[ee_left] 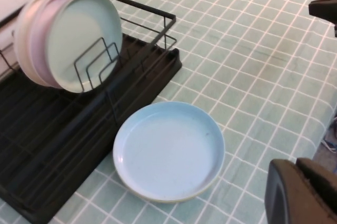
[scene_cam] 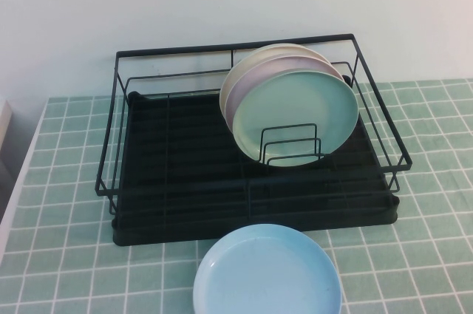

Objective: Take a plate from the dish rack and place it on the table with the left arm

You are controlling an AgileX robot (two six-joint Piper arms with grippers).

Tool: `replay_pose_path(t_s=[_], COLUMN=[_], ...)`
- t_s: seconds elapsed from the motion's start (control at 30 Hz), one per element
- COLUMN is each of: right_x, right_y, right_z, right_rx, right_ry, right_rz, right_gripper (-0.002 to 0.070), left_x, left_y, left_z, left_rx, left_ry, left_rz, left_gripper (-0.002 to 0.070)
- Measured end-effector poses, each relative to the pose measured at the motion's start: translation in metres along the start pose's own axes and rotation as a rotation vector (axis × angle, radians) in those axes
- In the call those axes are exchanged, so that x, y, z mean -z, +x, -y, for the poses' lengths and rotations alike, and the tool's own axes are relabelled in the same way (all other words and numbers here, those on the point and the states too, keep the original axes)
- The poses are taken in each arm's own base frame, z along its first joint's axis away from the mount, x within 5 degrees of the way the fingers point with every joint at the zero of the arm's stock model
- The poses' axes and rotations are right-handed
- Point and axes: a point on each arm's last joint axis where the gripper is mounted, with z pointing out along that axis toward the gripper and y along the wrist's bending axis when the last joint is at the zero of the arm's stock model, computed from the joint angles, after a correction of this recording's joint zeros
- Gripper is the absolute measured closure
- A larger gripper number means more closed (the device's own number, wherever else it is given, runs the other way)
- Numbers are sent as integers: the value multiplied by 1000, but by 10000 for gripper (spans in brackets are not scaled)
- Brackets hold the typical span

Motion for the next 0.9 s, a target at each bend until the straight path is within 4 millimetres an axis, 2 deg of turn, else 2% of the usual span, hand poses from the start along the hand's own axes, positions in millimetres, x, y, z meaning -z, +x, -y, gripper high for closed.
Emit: replay_pose_path(t_s=[0.17,0.37,0.5,0.63,0.77,0.9], right_x=[0,0,0,0,0,0], right_y=[0,0,0,0,0,0], right_z=[0,0,0,0,0,0], right_rx=[0,0,0,0,0,0], right_ry=[0,0,0,0,0,0], right_rz=[0,0,0,0,0,0], right_gripper=[678,678,678,678,678,678], left_x=[7,6,-6,-25,-42,-58], left_y=[5,7,18,31,69,118], left_z=[1,1,-5,-27,-43,-49], left_rx=[-20,21,51,79,74,37], left_ry=[-49,-52,-82,-294,-524,-706], left_rz=[8,2,2,201,361,369], left_gripper=[676,677,677,677,677,677])
